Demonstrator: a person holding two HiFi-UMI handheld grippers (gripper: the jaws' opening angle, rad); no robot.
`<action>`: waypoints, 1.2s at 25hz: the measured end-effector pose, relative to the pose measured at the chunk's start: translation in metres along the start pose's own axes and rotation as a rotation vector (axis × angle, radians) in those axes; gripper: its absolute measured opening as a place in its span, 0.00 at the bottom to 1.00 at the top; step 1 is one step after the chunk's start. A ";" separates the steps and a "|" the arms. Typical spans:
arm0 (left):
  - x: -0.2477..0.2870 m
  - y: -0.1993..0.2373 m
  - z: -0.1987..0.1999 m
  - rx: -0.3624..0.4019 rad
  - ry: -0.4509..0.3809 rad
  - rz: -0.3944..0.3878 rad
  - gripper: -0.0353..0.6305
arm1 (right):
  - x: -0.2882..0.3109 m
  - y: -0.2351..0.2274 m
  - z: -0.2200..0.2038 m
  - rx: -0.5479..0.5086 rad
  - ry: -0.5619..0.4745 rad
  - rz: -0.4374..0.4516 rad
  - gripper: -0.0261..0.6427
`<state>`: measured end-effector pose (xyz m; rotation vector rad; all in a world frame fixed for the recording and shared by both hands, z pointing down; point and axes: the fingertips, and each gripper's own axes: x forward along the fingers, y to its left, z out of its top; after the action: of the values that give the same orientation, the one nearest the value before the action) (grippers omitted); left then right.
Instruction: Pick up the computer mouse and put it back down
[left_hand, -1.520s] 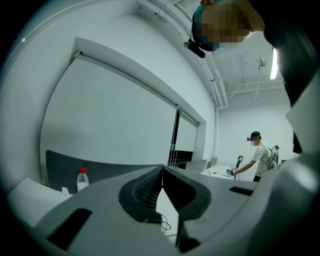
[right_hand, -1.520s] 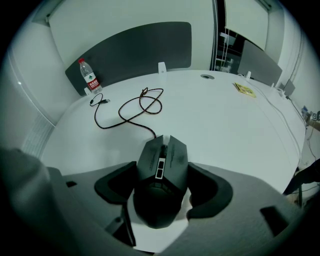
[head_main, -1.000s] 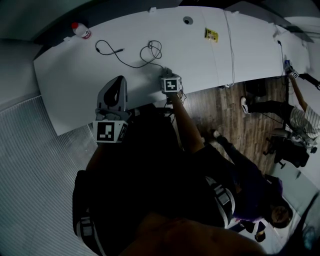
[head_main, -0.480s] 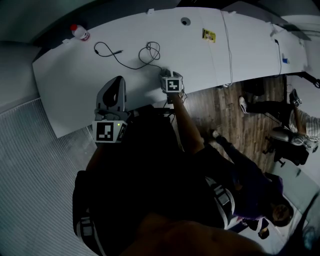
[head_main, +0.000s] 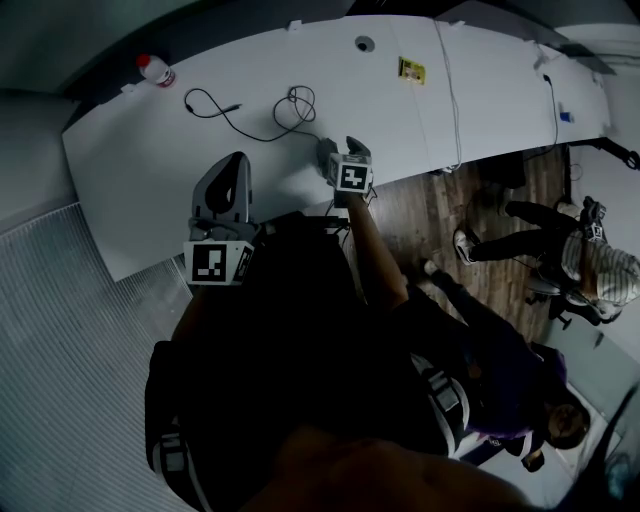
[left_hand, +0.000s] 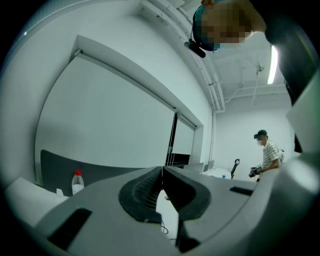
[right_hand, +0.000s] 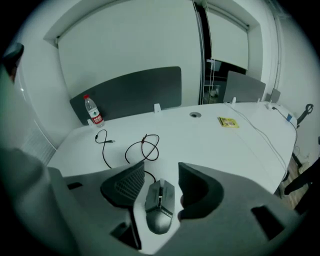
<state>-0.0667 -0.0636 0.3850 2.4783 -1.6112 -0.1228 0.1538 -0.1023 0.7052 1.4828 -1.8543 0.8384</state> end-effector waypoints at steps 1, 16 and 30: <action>0.001 -0.001 0.002 -0.001 -0.004 -0.003 0.06 | -0.005 -0.001 0.005 -0.002 -0.017 -0.008 0.33; -0.002 -0.004 0.002 0.006 -0.005 -0.014 0.06 | -0.068 0.000 0.051 0.057 -0.231 -0.059 0.04; -0.009 -0.005 0.002 0.010 -0.016 -0.017 0.06 | -0.148 0.024 0.087 0.083 -0.446 -0.013 0.04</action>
<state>-0.0657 -0.0535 0.3819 2.5052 -1.6020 -0.1373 0.1506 -0.0794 0.5334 1.8470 -2.1419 0.6177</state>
